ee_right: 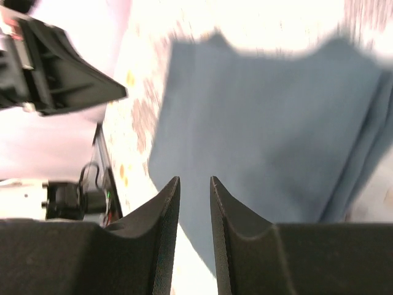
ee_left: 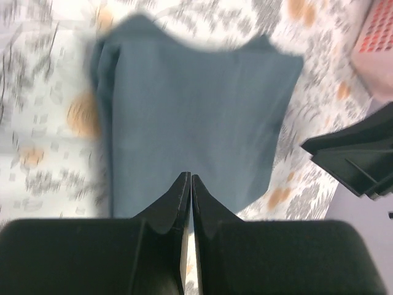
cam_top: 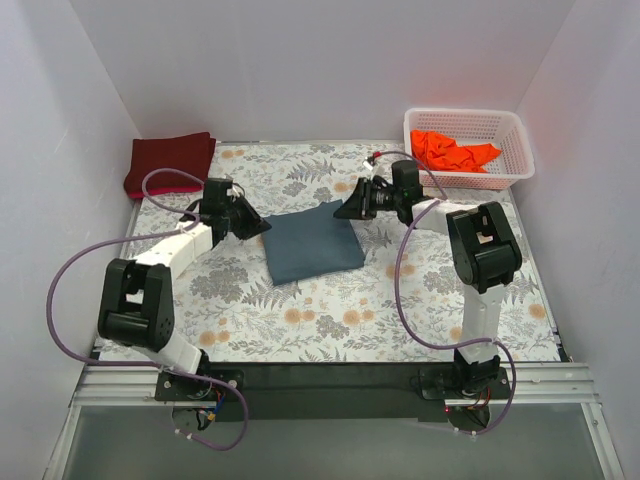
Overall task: Fold and stack the t-shirts
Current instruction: Fold the tshirt
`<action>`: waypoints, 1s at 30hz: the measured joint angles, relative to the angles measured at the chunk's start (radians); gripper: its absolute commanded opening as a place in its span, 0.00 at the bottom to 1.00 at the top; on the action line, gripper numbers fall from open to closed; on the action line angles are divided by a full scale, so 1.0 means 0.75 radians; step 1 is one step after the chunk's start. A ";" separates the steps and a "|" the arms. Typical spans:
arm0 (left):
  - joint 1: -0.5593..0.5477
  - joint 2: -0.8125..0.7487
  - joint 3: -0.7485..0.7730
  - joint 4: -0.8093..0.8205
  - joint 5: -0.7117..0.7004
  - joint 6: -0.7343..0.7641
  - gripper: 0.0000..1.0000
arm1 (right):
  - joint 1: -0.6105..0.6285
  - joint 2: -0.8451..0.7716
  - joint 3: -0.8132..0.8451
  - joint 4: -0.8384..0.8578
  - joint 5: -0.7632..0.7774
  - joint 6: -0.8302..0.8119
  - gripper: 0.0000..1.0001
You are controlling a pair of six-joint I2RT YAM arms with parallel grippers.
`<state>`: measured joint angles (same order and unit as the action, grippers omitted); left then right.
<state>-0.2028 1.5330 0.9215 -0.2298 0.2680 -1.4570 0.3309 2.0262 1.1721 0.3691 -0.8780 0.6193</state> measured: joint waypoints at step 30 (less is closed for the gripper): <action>0.103 0.408 0.474 -0.158 -0.106 0.143 0.59 | -0.019 0.149 0.386 -0.232 0.312 -0.097 0.45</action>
<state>-0.1257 1.8393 1.2766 -0.3481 0.1883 -1.3495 0.3168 2.1380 1.4612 0.1951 -0.6437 0.5468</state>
